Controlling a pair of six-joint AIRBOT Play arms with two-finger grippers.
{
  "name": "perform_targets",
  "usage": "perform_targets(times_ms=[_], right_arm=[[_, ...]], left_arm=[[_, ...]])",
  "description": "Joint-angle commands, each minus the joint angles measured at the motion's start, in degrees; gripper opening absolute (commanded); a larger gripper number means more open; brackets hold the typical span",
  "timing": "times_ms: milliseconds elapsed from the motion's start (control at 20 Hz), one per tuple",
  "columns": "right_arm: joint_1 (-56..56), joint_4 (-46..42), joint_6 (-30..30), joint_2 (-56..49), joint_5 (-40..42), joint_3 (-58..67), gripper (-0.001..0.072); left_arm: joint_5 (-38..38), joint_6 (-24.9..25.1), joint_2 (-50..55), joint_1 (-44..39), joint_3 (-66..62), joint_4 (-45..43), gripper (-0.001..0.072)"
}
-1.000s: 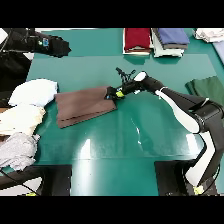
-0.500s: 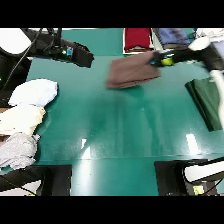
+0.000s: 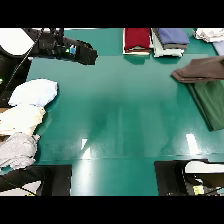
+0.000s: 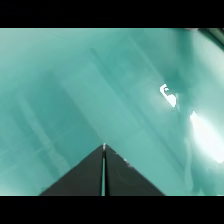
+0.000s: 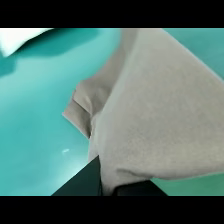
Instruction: Fold the shirts.
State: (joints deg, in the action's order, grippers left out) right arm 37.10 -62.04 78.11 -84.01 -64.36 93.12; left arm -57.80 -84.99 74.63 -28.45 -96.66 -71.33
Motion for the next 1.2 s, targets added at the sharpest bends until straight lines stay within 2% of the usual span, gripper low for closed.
perform_targets(times_ms=[0,350,500,600,800,950,1000,1050,1100,1150], right_arm=[[3.7,-0.5,0.1,0.4,2.3,0.5,0.0015],[1.9,-1.0,2.3,0.4,-1.6,14.9,0.0015],[3.4,-1.2,2.3,0.6,-5.6,16.6,0.0015],[4.7,-1.2,2.2,1.7,-7.4,14.1,0.0015],[8.0,-10.0,2.2,8.2,-8.2,1.4,0.0015],[12.1,-13.3,2.2,13.0,-8.4,-9.4,0.0021],[13.7,-14.3,2.1,14.3,-8.8,-12.7,0.0113],[15.1,-14.8,1.9,15.2,-9.0,-15.4,0.0282],[16.6,-15.0,1.8,15.9,-9.4,-17.7,0.0416],[18.2,-15.2,1.8,16.7,-9.7,-19.9,0.0507]], left_arm=[[0.3,-1.5,0.0,0.0,0.0,0.4,0.0024],[0.0,-2.0,0.0,0.0,0.0,0.6,0.0024],[-0.2,-1.7,0.0,0.0,0.0,0.6,0.0024],[-0.2,-1.5,0.0,0.0,0.0,0.6,0.0024],[-0.4,-1.3,0.0,0.0,0.0,0.6,0.0024],[-0.4,0.0,0.0,0.0,0.0,0.6,0.0024],[-0.4,0.0,0.0,0.0,0.0,0.6,0.0024],[-0.4,0.0,0.0,0.0,0.0,0.6,0.0024],[-0.5,0.0,0.0,0.0,0.0,0.6,0.0024],[-0.6,0.0,0.0,0.0,0.0,0.6,0.0024]])
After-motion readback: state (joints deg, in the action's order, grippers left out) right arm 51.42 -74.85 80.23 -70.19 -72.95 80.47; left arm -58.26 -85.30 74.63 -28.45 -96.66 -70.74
